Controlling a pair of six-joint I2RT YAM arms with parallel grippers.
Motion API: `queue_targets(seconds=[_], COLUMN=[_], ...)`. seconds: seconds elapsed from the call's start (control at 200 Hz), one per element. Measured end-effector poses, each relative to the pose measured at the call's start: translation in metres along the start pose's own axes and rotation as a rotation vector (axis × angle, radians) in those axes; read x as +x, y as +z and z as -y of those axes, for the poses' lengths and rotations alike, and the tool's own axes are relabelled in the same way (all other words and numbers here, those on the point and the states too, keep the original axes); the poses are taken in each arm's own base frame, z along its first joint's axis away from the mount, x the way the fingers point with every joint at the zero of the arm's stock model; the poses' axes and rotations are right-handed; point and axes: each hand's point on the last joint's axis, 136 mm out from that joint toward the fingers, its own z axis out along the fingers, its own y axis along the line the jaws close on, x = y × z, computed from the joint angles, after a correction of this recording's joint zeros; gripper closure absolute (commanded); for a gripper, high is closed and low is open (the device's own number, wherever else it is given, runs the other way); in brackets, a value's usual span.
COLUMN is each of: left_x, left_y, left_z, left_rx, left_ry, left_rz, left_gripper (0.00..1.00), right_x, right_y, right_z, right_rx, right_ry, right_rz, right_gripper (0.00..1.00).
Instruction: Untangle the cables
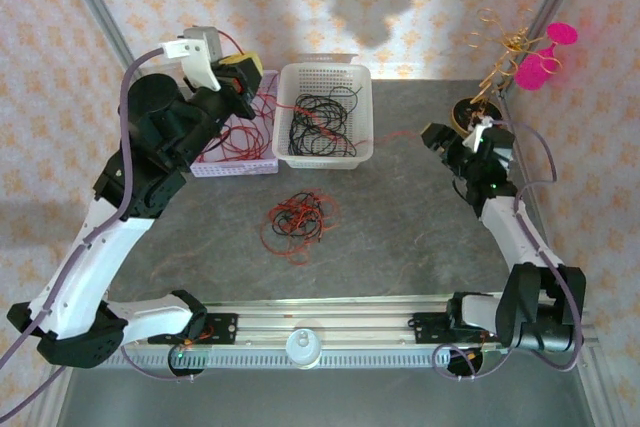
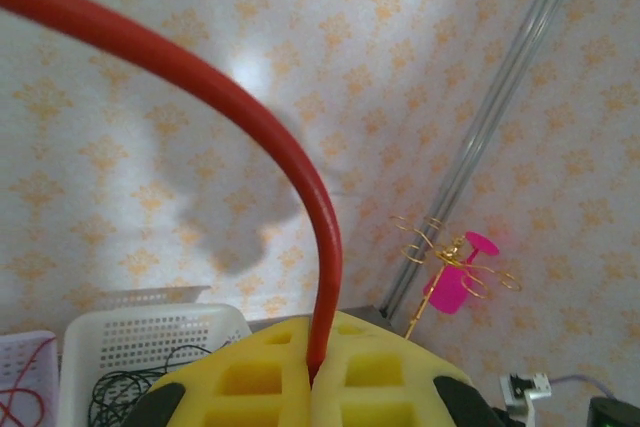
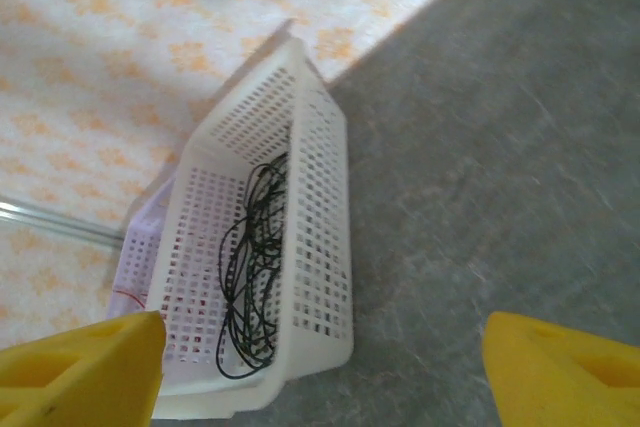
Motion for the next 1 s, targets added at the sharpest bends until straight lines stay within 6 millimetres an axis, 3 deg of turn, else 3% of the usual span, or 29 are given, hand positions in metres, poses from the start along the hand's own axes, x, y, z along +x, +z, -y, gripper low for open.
queue_targets(seconds=[0.14, 0.29, 0.646, 0.771, 0.886, 0.996], left_x=[-0.012, -0.028, -0.082, -0.100, -0.109, -0.114], left_y=[-0.005, -0.011, -0.026, -0.013, 0.015, 0.045], left_z=[-0.001, -0.001, -0.016, -0.029, -0.047, -0.079], left_rx=[-0.017, -0.029, -0.174, -0.275, -0.352, -0.424], left_ry=[0.021, 0.041, 0.130, 0.189, 0.226, 0.236], left_rz=[0.026, 0.063, 0.233, 0.292, 0.313, 0.319], left_gripper=[1.00, 1.00, 1.00, 1.00, 1.00, 1.00], right_x=[0.026, 0.035, 0.045, 0.054, 0.060, 0.060], right_y=[0.004, 0.003, 0.002, 0.004, 0.006, 0.006], right_z=[0.022, 0.029, 0.011, 0.003, -0.002, -0.003], right_rx=[0.019, 0.030, -0.011, -0.031, -0.042, -0.044], right_ry=[0.071, 0.057, -0.029, -0.053, -0.068, -0.075], right_rz=[-0.065, -0.082, -0.107, -0.132, -0.146, -0.148], right_gripper=[0.23, 0.24, 0.25, 0.25, 0.25, 0.25])
